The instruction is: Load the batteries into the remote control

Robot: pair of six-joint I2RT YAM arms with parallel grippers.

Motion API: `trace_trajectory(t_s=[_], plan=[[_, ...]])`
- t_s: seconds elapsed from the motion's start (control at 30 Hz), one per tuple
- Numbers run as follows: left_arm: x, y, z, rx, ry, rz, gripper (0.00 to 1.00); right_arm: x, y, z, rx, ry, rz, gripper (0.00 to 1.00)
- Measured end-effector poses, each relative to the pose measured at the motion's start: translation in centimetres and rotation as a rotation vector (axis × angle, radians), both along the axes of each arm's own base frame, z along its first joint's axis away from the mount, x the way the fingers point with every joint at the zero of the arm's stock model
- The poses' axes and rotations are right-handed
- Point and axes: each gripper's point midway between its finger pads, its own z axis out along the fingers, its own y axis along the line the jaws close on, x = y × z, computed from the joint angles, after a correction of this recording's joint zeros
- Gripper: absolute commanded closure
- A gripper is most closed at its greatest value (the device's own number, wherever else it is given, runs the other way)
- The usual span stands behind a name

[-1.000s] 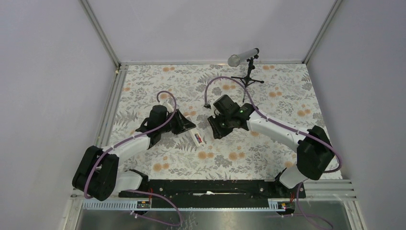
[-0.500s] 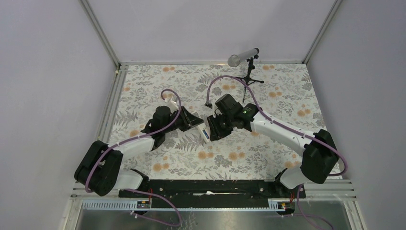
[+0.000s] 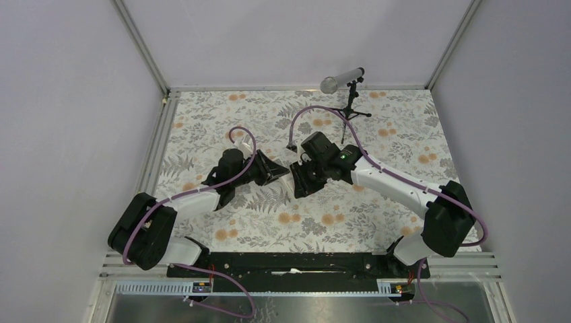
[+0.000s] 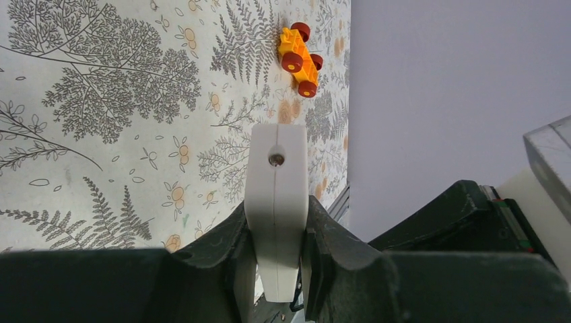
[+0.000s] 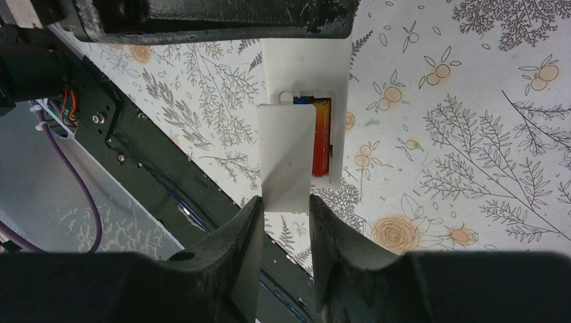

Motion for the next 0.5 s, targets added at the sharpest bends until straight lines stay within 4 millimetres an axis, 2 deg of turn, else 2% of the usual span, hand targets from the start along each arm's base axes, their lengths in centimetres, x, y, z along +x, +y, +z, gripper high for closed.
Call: trace_trajectory(t_s=[0.5], plan=[[-0.02,-0.03,0.49,-0.008,-0.003,0.000,1.00,0.02,-0.26,-1.00,-0.052,0.010,0.004,0.65]])
